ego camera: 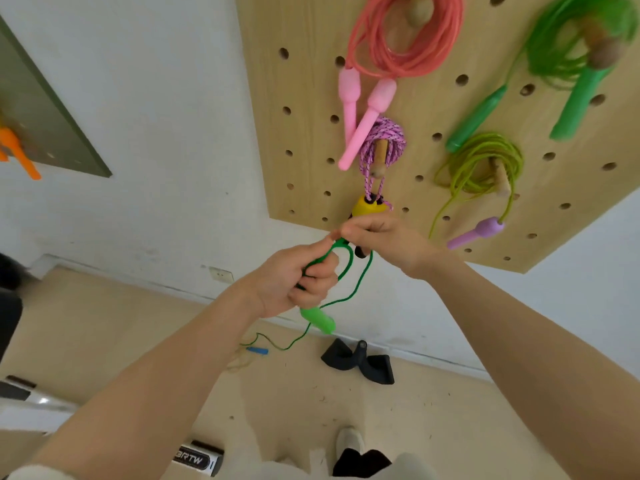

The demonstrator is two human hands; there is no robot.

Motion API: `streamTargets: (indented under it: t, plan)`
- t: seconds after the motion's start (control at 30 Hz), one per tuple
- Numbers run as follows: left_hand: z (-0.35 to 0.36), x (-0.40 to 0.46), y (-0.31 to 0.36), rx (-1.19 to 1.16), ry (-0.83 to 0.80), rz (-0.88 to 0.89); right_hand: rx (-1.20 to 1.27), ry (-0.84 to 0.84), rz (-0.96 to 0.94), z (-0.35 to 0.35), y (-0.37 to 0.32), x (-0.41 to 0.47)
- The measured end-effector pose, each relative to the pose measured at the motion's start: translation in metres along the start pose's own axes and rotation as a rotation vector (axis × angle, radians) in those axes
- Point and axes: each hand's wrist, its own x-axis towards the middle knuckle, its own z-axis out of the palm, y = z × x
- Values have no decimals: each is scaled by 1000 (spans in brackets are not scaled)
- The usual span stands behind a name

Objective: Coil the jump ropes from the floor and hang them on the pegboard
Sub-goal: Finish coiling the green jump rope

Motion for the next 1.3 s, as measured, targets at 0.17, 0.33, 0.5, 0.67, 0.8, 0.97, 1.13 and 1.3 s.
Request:
streamTargets:
  t: [0.17, 0.33, 0.5, 0.67, 0.8, 0.97, 1.13, 1.3]
  plan:
    - [-11, -9, -5, -205, 146, 217, 133, -102, 76, 19, 2, -5]
    - [-6, -18, -15, -320, 176, 419, 242, -79, 121, 39, -1, 3]
    - [-11, -39, -13, -450, 233, 486, -76, 16, 141, 47, 22, 1]
    - [-25, -46, -17, -559, 412, 542, -605, -346, 288, 74, 28, -14]
    - [-32, -36, -35, -111, 542, 381, -828, -585, 212, 106, 1, -14]
    - [-44, -45, -53, 257, 560, 254, -757, -470, 82, 86, -27, -4]
    - [-42, -65, -54, 200, 337, 94, -247, 3, -30, 51, -32, 0]
    - [-18, -63, -33, -197, -67, 226, -170, 212, 4, 59, -3, 5]
